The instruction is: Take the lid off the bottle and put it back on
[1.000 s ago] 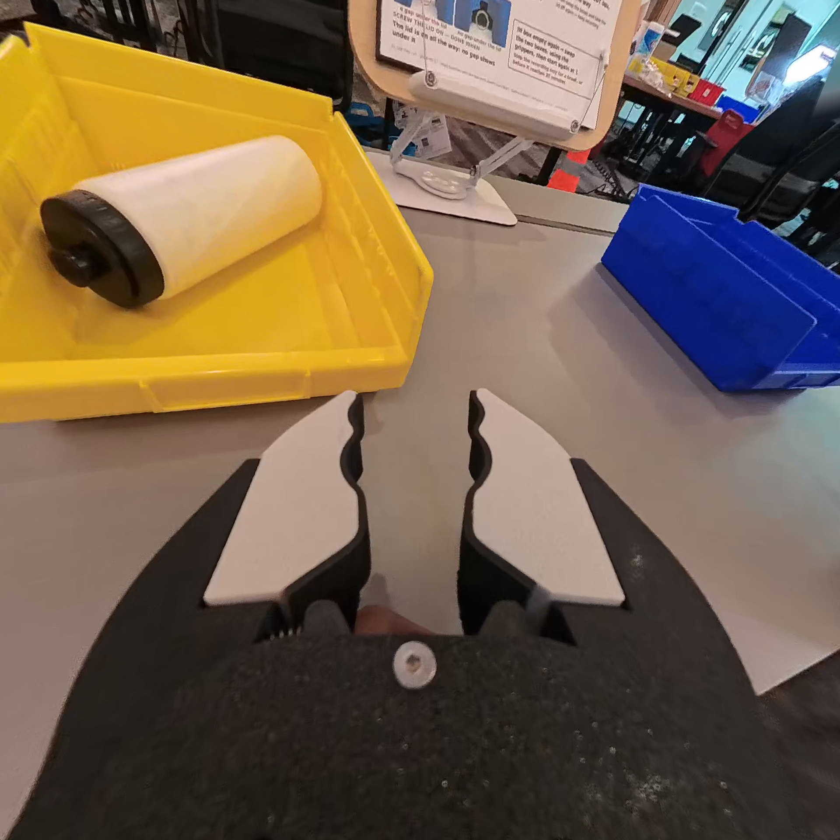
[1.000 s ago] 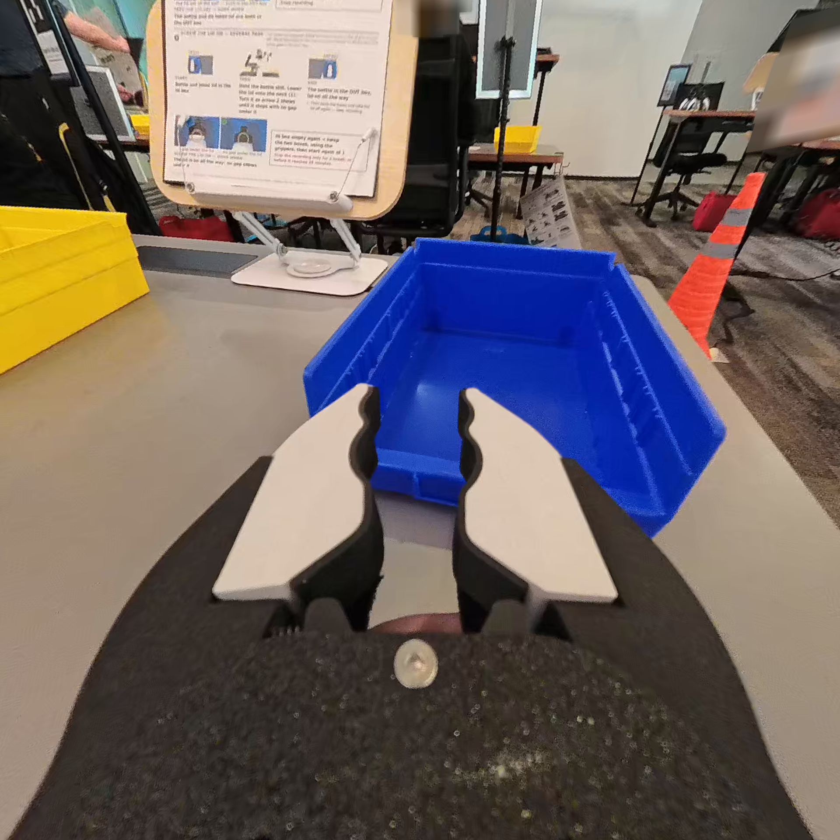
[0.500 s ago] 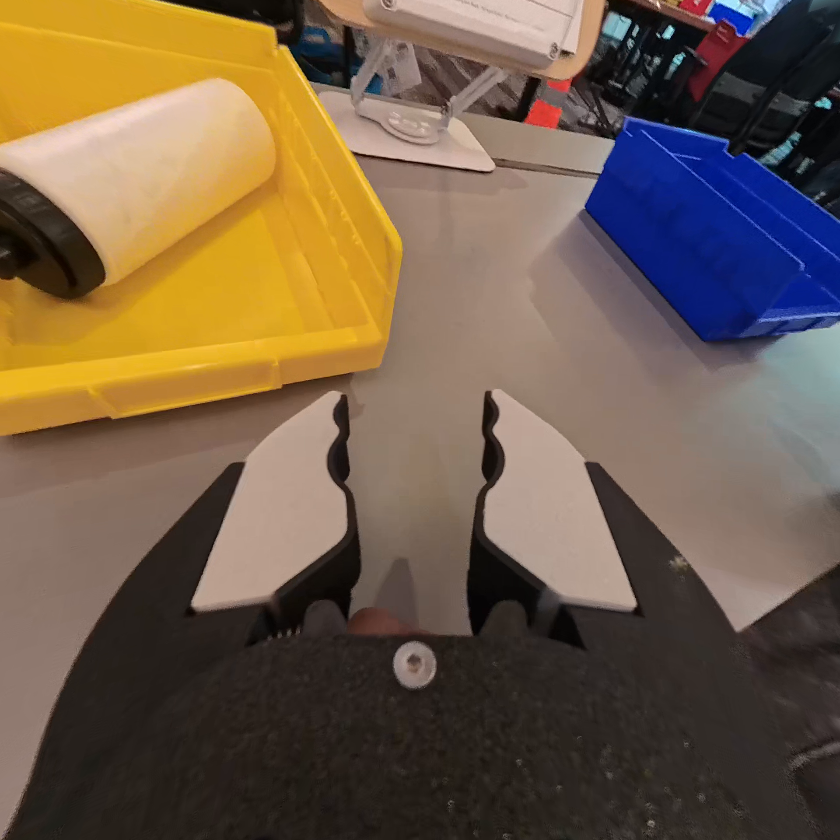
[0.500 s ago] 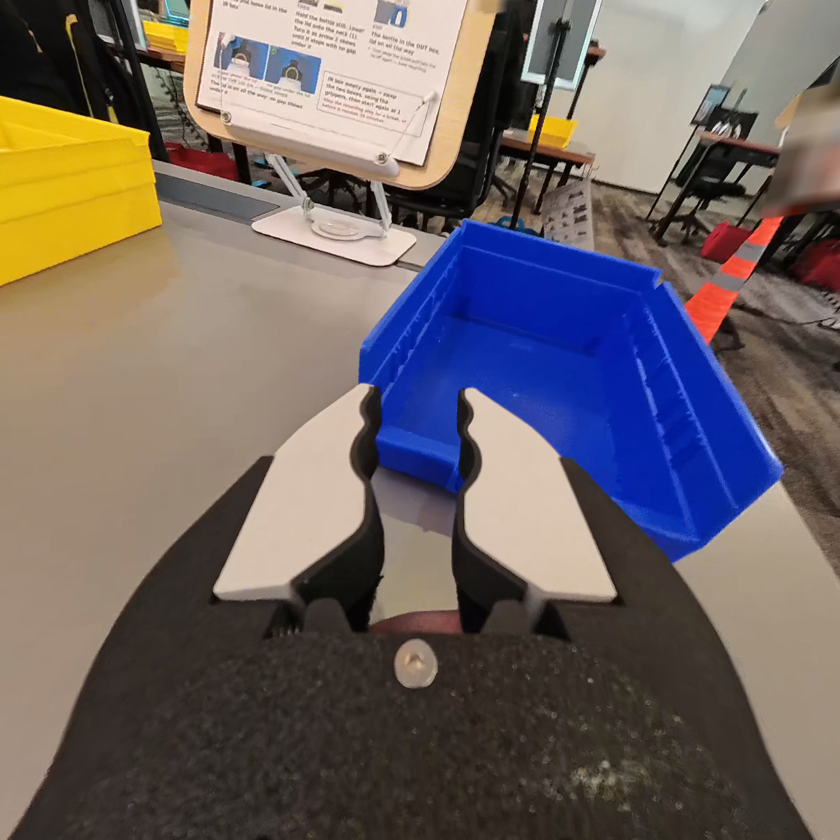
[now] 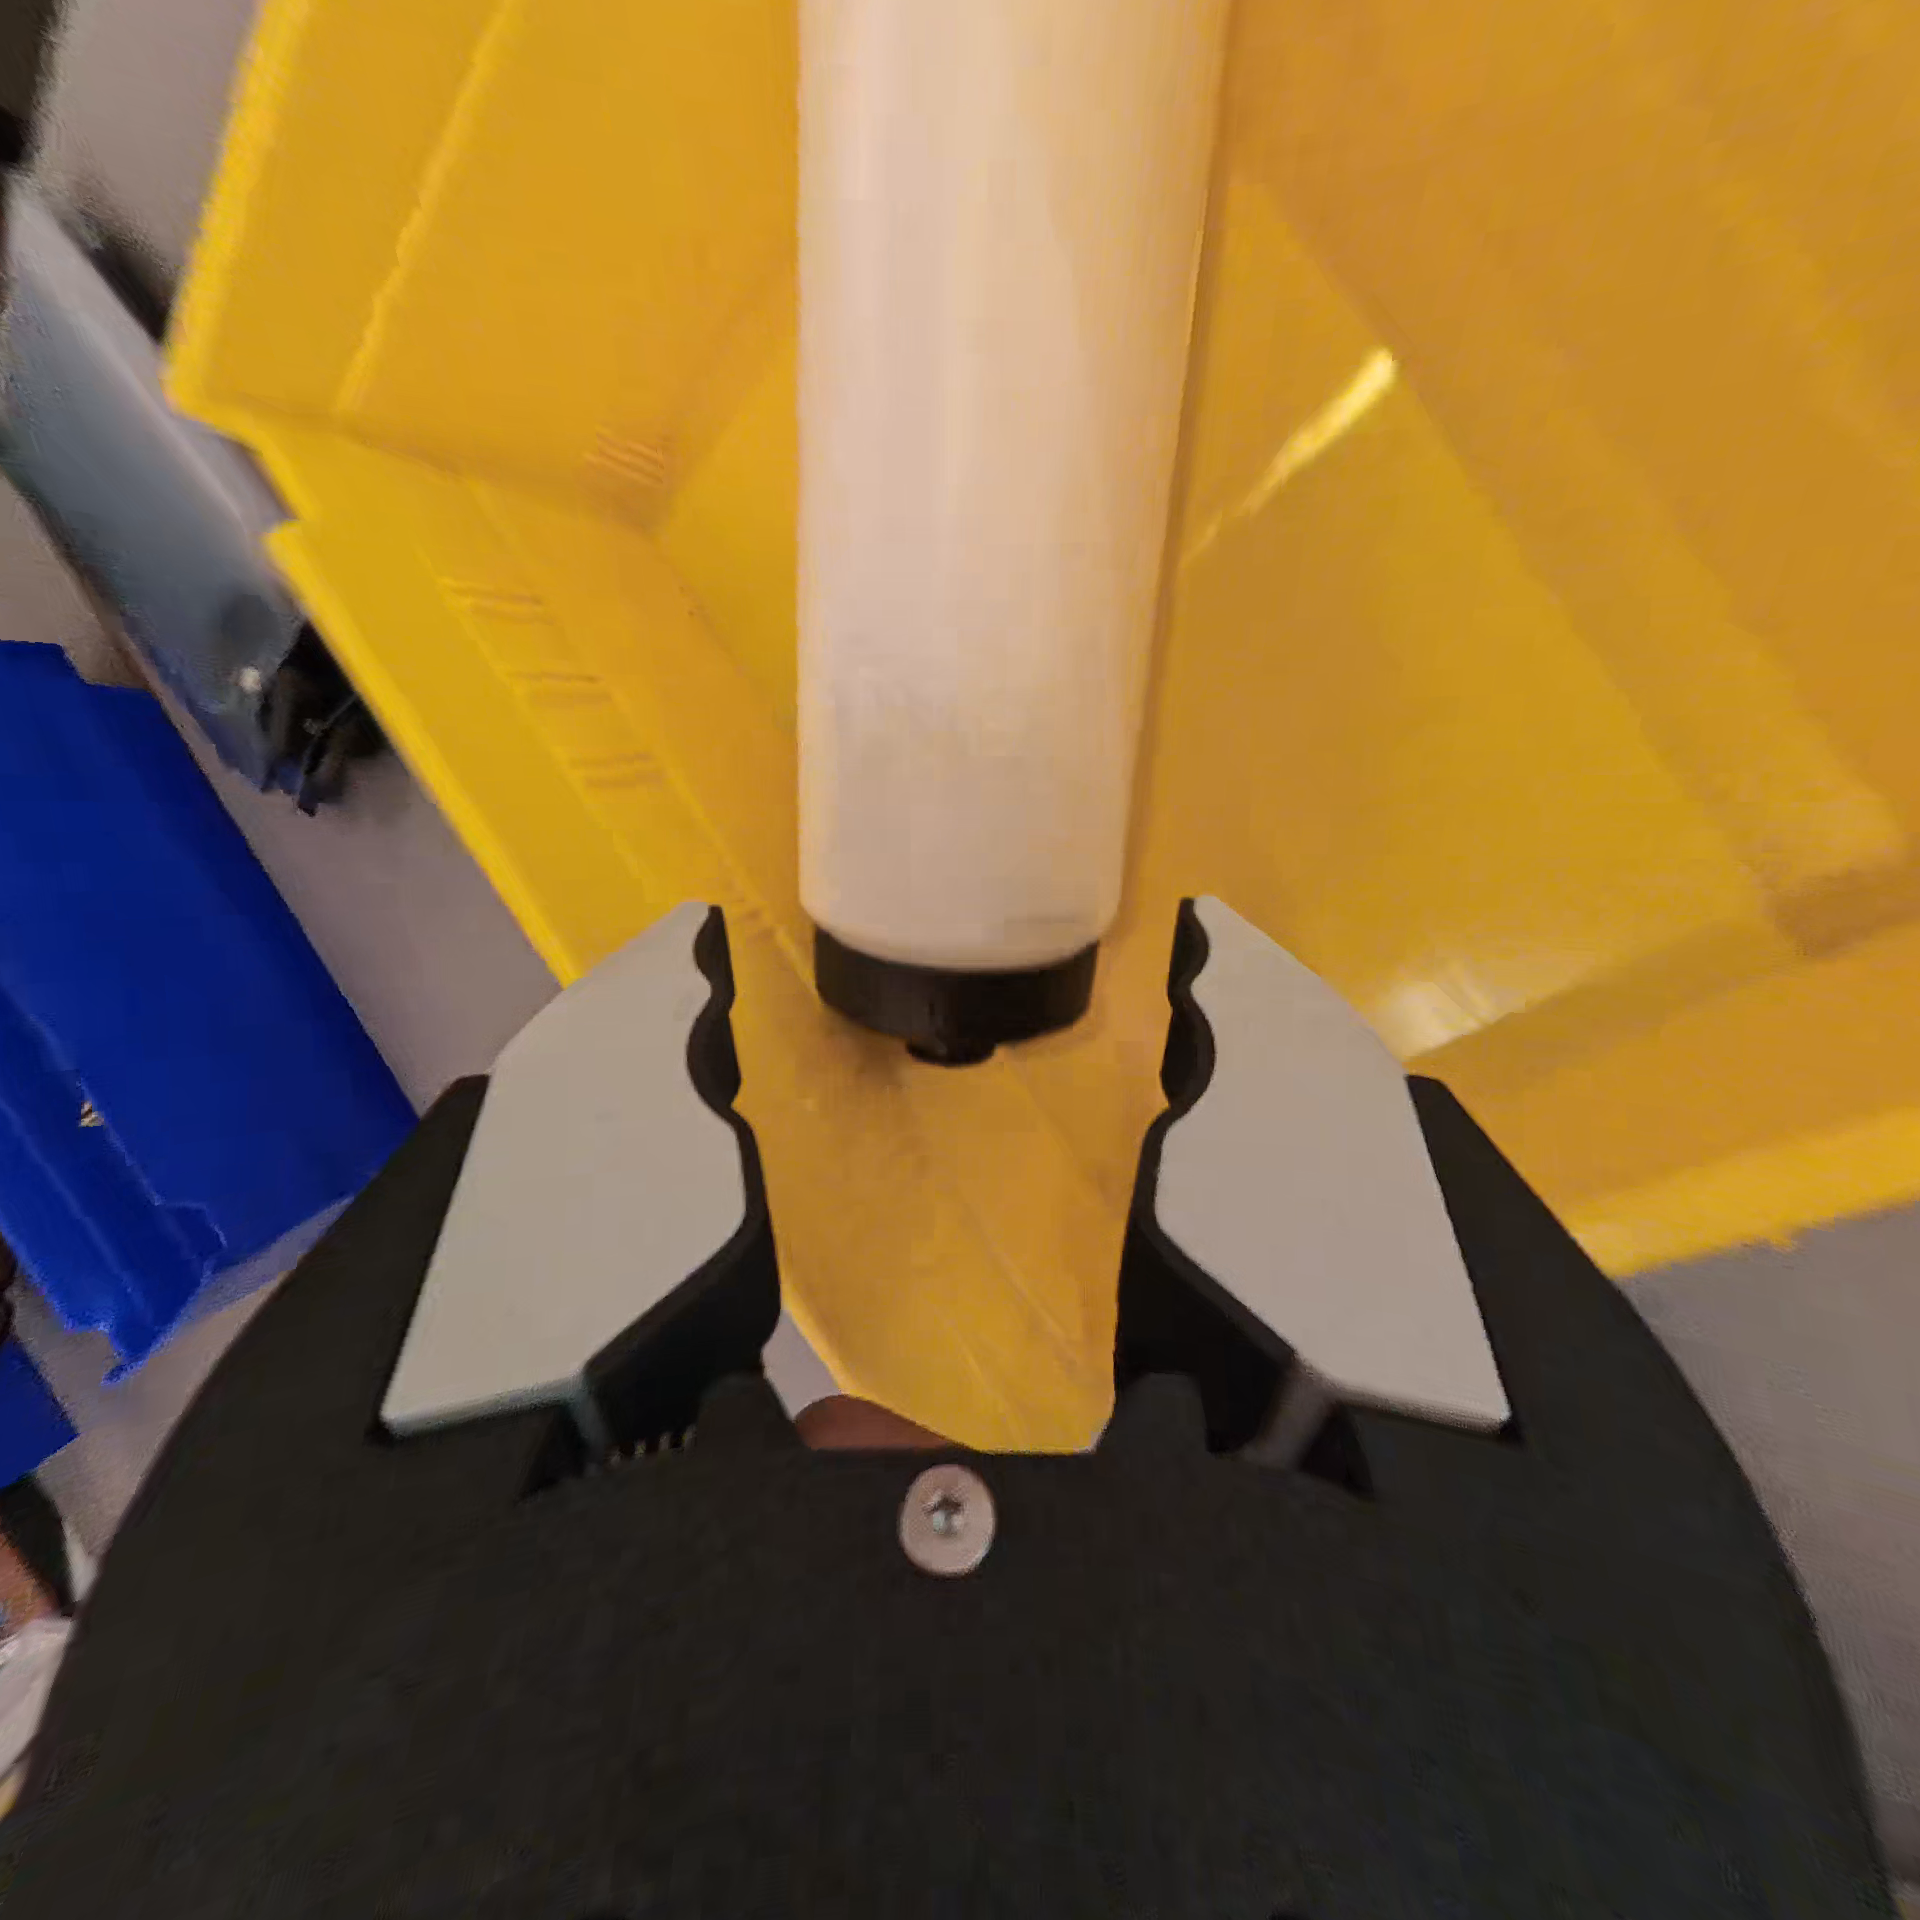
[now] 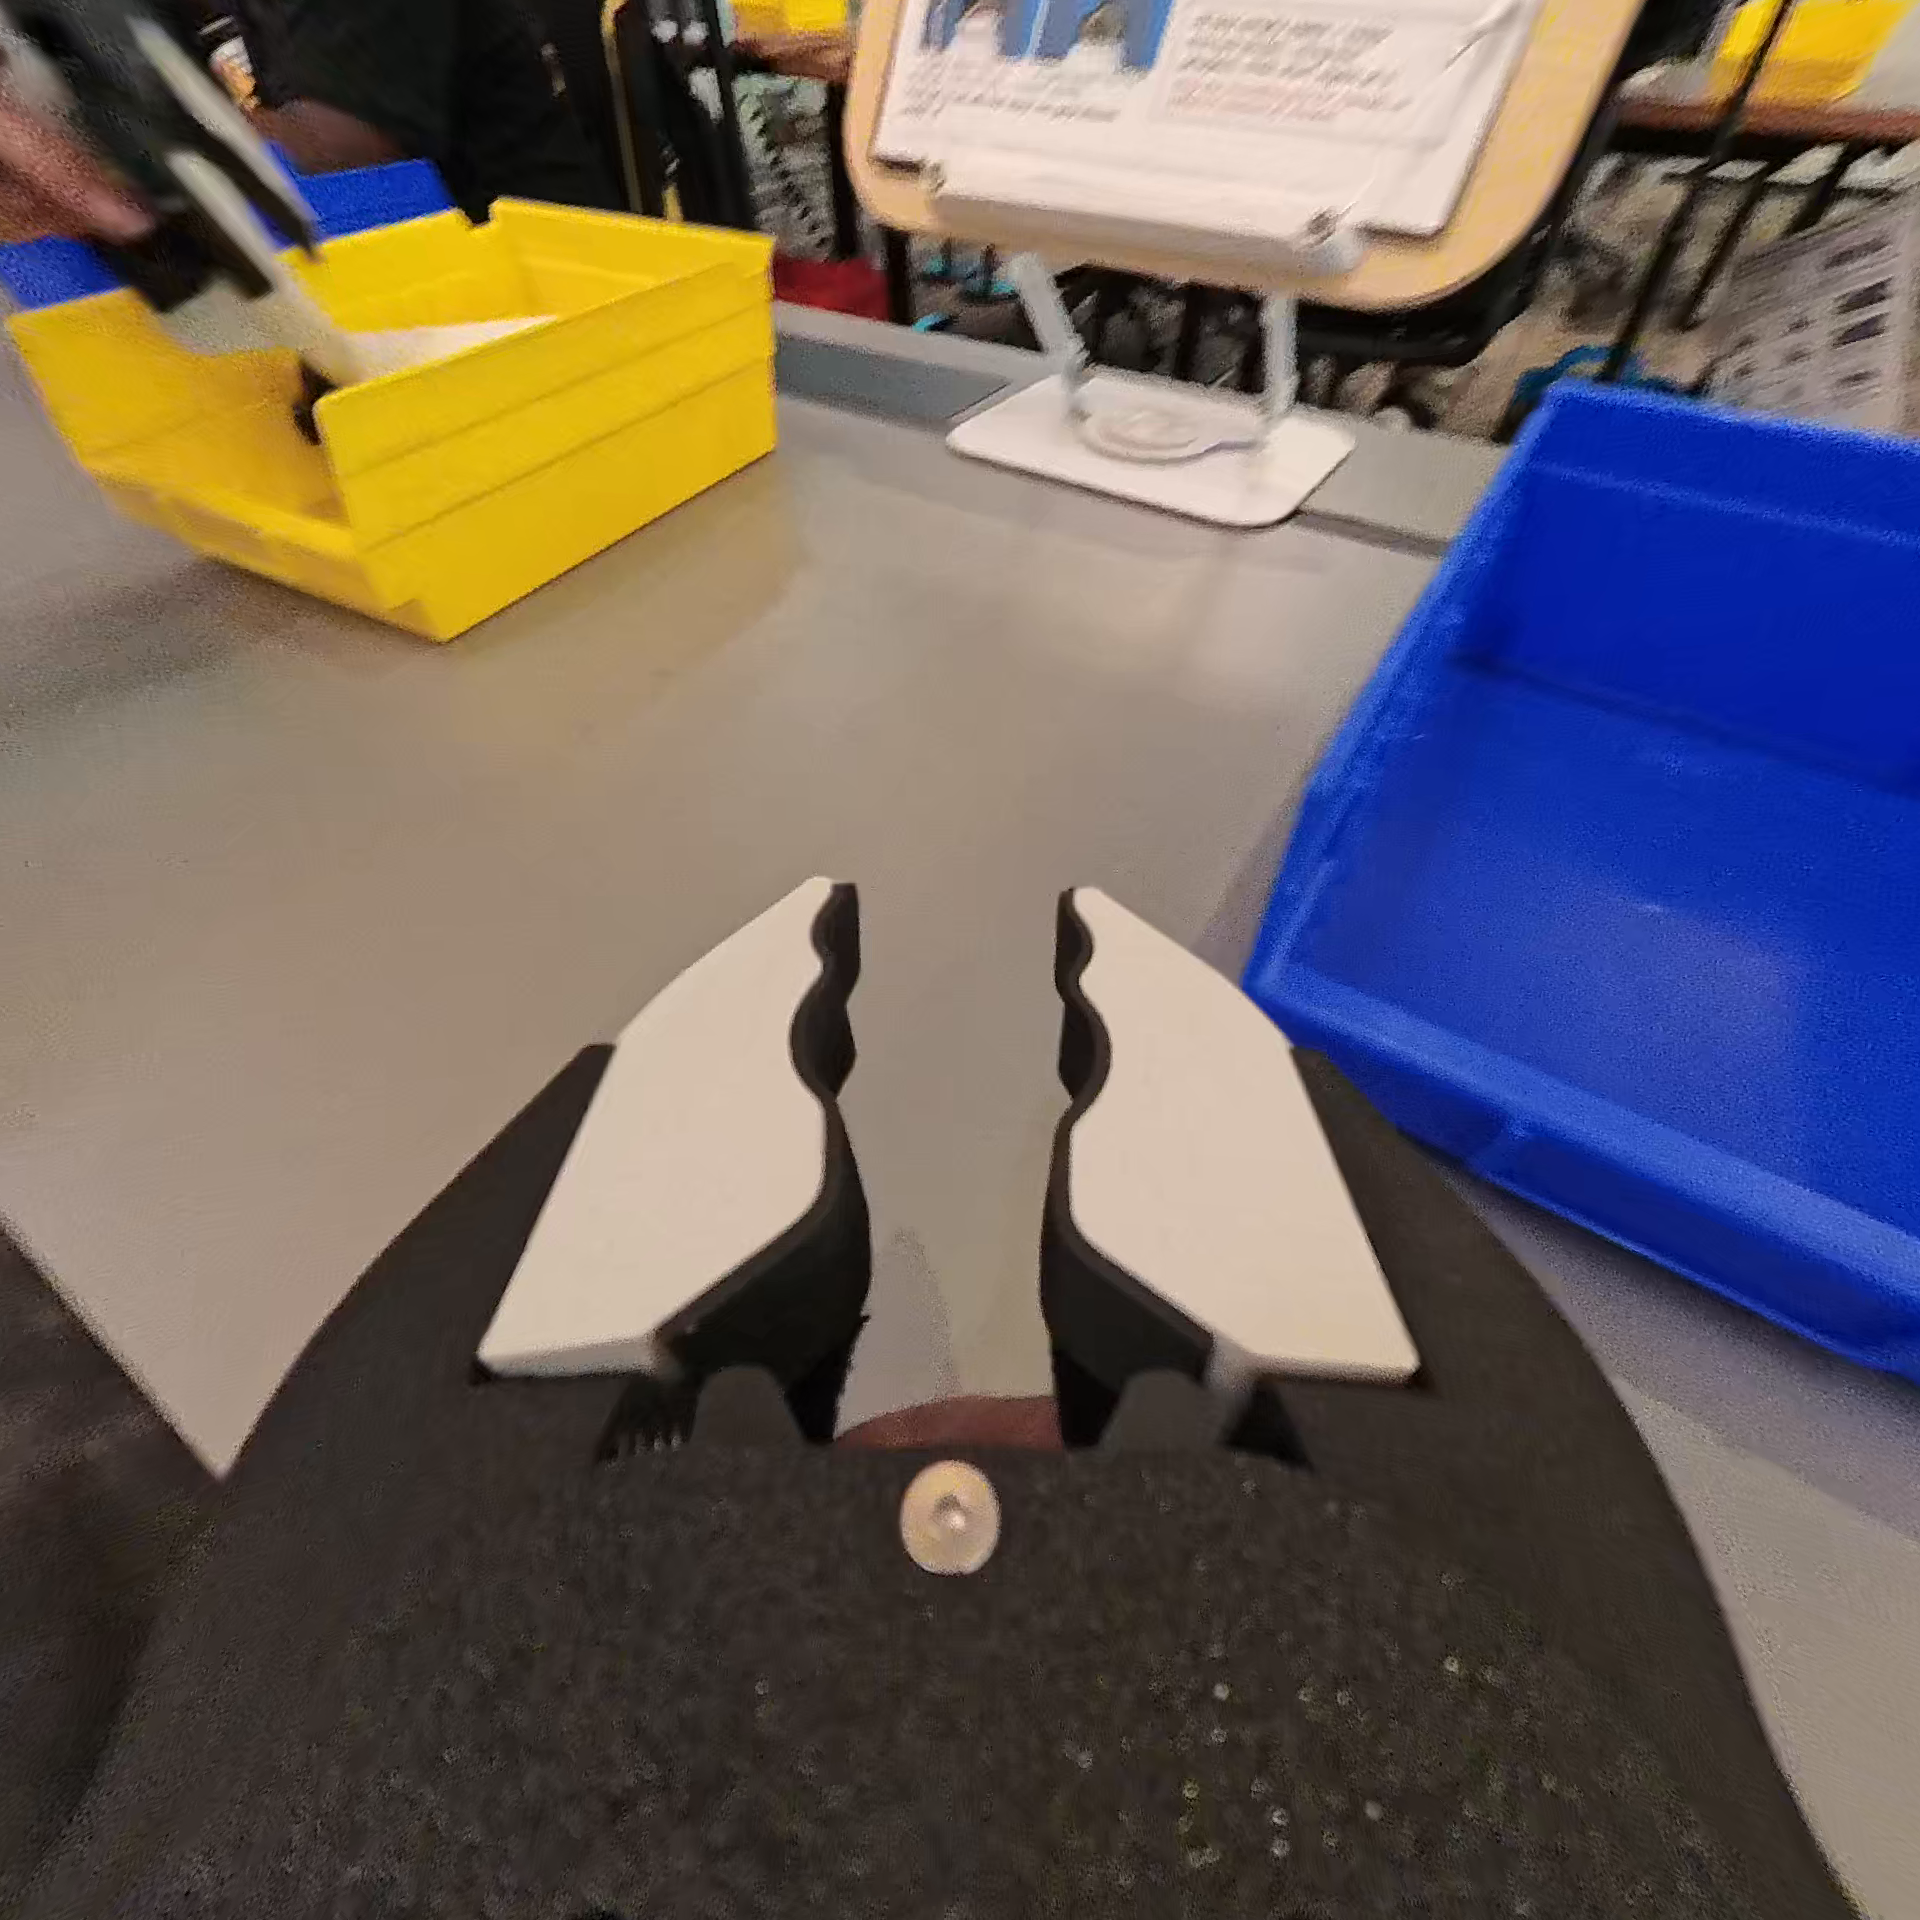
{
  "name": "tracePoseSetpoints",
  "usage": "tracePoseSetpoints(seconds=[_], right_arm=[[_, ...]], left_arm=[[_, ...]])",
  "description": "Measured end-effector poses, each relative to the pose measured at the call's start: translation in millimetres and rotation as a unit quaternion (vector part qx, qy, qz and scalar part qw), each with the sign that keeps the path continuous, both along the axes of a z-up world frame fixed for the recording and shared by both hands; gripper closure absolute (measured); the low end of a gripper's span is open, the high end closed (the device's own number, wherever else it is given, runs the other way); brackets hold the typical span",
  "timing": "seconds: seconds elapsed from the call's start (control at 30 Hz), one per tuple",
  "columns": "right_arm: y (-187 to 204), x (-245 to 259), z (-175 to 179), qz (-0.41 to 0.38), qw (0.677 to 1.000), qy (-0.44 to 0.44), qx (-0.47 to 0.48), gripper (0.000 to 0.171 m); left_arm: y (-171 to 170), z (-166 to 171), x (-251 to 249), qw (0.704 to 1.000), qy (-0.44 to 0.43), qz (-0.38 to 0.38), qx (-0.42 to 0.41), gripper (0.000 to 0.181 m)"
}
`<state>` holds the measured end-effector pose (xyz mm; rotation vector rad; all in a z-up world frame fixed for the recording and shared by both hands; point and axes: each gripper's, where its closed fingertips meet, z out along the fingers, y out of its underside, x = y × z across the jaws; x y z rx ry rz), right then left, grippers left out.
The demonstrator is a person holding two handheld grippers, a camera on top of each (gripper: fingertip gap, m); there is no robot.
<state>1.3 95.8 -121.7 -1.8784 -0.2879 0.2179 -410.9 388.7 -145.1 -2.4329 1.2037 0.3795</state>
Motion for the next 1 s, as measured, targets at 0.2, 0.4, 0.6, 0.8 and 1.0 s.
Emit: tracePoseSetpoints(seconds=[0.2, 0.4, 0.6, 0.8, 1.0], right_arm=[[-1, -22, -19, 0.046, 0.998, 0.0, -0.044, 0.131], [3, -33, -31, 0.068, 0.995, 0.016, -0.07, 0.131], [16, -50, -24, 0.112, 0.992, -0.022, -0.045, 0.121], [44, -80, 0, 0.178, 0.981, -0.072, 0.003, 0.119], [86, -119, 38, 0.197, 0.971, -0.123, 0.049, 0.111]], left_arm=[[29, -34, 7, 0.997, 0.013, 0.016, -0.079, 0.097], [21, -41, 17, 0.984, -0.038, 0.062, -0.164, 0.102], [13, 3, 43, 0.92, -0.251, 0.15, -0.261, 0.103], [-3, 74, 50, 0.874, -0.36, 0.16, -0.283, 0.104], [-40, 124, 65, 0.921, -0.272, 0.091, -0.265, 0.104]])
